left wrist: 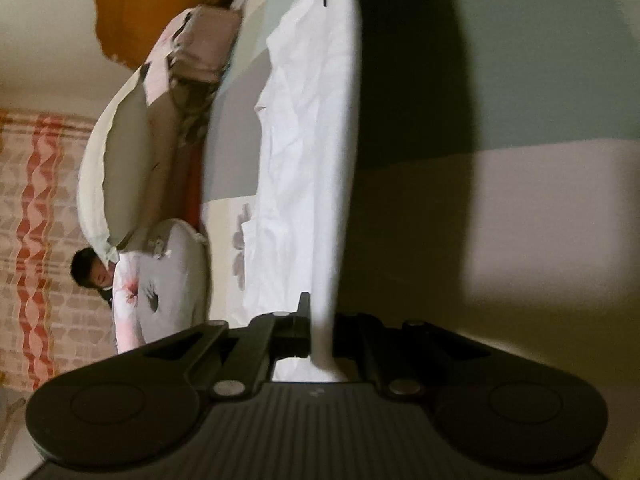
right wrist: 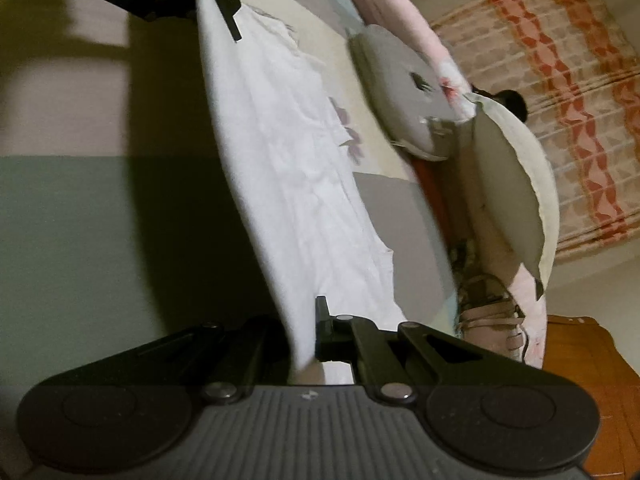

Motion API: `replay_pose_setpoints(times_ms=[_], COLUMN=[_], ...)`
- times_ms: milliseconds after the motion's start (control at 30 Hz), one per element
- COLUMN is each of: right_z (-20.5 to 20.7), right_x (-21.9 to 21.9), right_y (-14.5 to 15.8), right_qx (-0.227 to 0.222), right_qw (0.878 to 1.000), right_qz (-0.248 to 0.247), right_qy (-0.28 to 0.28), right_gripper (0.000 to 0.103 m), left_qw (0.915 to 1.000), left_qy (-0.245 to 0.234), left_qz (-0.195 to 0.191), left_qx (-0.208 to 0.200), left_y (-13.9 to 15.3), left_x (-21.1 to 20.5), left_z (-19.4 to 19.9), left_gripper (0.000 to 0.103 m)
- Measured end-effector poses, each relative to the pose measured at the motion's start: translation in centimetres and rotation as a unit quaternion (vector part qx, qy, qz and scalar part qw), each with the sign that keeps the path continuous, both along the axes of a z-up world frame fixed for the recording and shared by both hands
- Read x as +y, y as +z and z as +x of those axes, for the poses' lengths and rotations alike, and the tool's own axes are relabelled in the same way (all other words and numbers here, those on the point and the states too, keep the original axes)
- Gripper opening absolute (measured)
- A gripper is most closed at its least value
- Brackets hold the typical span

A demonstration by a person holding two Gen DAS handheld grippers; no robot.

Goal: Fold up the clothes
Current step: 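Lay the folded sweatshirt flat on the bed and open both grippers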

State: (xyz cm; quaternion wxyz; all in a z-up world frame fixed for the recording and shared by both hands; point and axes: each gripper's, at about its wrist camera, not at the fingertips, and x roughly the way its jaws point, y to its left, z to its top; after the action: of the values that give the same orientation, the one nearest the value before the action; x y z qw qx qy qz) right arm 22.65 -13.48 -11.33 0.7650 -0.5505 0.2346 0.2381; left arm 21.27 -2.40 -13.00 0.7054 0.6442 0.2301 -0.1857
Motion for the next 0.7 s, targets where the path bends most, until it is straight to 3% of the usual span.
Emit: replay_pose_setpoints(times_ms=[333,600,667,700], right_z=[-9.3,-11.9,-12.2,-12.2], right_x=[-0.4,-0.7,-1.1,-1.4], right_y=[0.5,-1.3,-1.5,-1.5], right_qx=[0.035,0.068,0.081,0.094], right_qw=[0.999,0.997,0.996,0.995], right_qz=[0.001,0.020,0.023,0.028], right_qy=[0.012,-0.010,-0.015,-0.020], right_gripper=[0.004,0.006,0.011,0.013], left_qw=[0.9990,0.9969,0.9954,0.9935], left_qy=[-0.017,0.009,0.013,0.016], left_qz=[-0.011,-0.043,-0.052,-0.060], left_qx=[0.039,0.065,0.080,0.096], left_y=[0.8,0.0,0.2,0.4], left_x=[0.0,-0.3,-0.1,0.1], left_z=[-9.4,-11.4,-11.9,-12.1], left_gripper=[0.001,0.001,0.005,0.012])
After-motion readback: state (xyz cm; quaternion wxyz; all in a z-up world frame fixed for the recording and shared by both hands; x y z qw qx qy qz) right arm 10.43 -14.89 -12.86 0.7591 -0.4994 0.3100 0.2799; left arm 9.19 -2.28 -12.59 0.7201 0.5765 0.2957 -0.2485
